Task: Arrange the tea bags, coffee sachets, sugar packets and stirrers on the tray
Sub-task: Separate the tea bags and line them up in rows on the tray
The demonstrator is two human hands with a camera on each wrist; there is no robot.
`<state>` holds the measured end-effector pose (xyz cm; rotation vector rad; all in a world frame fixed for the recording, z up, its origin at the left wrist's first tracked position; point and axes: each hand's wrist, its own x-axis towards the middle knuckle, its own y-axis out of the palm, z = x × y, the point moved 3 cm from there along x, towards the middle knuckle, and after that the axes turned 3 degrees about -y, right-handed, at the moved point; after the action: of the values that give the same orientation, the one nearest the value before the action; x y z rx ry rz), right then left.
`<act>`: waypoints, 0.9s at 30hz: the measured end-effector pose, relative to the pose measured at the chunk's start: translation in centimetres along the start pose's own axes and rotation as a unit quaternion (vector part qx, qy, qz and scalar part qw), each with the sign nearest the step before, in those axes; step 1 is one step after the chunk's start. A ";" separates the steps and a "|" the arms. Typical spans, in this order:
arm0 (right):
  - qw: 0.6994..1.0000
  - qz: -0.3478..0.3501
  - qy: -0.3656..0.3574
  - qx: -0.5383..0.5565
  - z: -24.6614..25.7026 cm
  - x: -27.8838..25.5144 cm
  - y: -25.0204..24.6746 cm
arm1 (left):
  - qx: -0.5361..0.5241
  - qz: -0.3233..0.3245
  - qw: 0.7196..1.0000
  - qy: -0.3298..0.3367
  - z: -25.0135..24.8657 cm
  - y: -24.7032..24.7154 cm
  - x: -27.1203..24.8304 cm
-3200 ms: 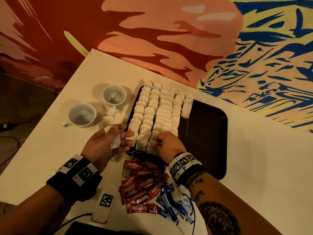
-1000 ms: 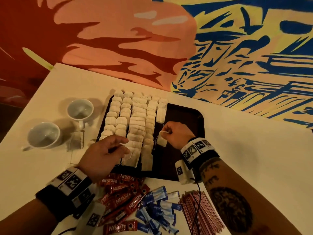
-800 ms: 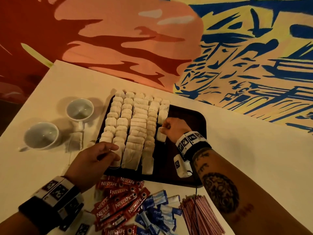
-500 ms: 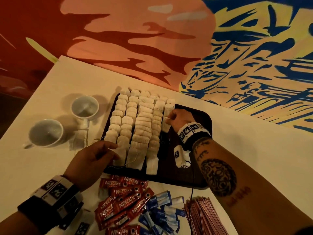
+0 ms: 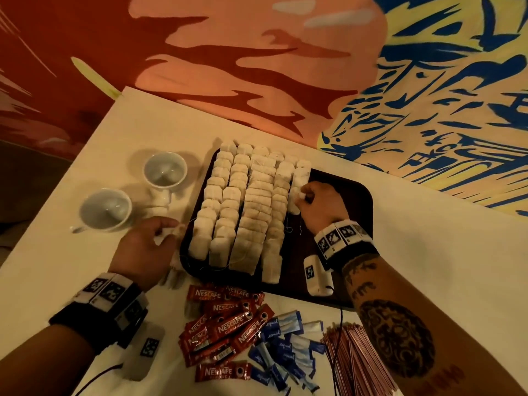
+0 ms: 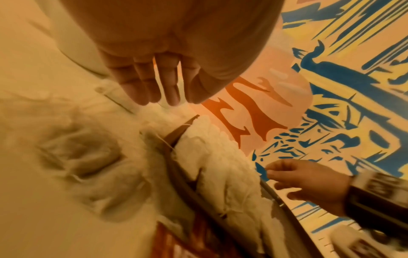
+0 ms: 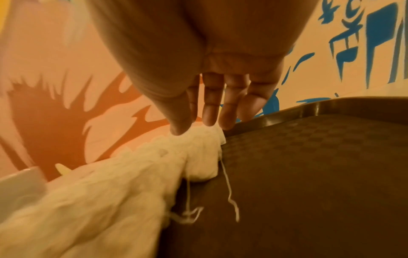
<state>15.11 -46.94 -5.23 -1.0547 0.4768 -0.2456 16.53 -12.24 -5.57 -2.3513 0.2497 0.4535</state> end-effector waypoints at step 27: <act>0.991 0.024 -0.015 0.132 -0.9 -14.9 3.5 | -0.095 0.050 0.993 0.041 -1.1 -1.1 -3.0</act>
<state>1.57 -39.83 -4.80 -0.7869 0.4285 -0.2418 14.35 -12.03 -3.00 -2.5548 0.3803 0.4463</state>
